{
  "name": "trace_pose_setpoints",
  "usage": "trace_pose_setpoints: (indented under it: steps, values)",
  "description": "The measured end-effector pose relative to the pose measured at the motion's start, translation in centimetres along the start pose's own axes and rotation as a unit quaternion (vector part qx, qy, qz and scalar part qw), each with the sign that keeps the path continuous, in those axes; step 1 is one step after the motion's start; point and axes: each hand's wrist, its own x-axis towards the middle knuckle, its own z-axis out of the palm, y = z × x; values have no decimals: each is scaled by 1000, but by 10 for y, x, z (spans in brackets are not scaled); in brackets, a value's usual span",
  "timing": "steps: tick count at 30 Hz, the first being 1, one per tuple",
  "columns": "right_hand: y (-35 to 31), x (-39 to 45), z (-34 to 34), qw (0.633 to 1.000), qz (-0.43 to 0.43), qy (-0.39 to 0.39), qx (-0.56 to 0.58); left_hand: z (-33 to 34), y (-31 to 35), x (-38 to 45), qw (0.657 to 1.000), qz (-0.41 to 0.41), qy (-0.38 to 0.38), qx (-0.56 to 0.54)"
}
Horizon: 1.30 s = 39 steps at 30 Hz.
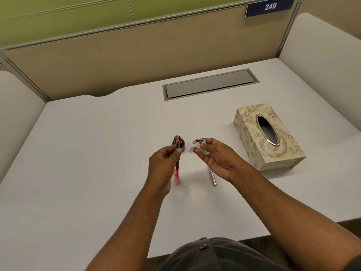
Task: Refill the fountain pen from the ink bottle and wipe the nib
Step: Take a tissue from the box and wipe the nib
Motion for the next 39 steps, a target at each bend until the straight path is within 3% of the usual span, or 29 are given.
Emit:
trace_pose_setpoints:
  steps: [4, 8, 15, 29, 39]
  values:
    - [3, 0, 0, 999, -8, 1, -45, 1, 1, 0, 976, -123, -95, -153]
    - [9, -1, 2, 979, -53, 40, -192, 3, -2, -2, 948, -175, -138, -228]
    - [24, -5, 5, 945, -144, 38, -291, 10, -8, -6, 947, -154, -162, -233]
    - [35, -12, 1, 939, -126, 41, -317, 5, -16, -4, 960, -130, -145, -200]
    - [18, 4, -29, 908, -135, 188, -350, -3, -18, 0, 959, -141, -149, -196]
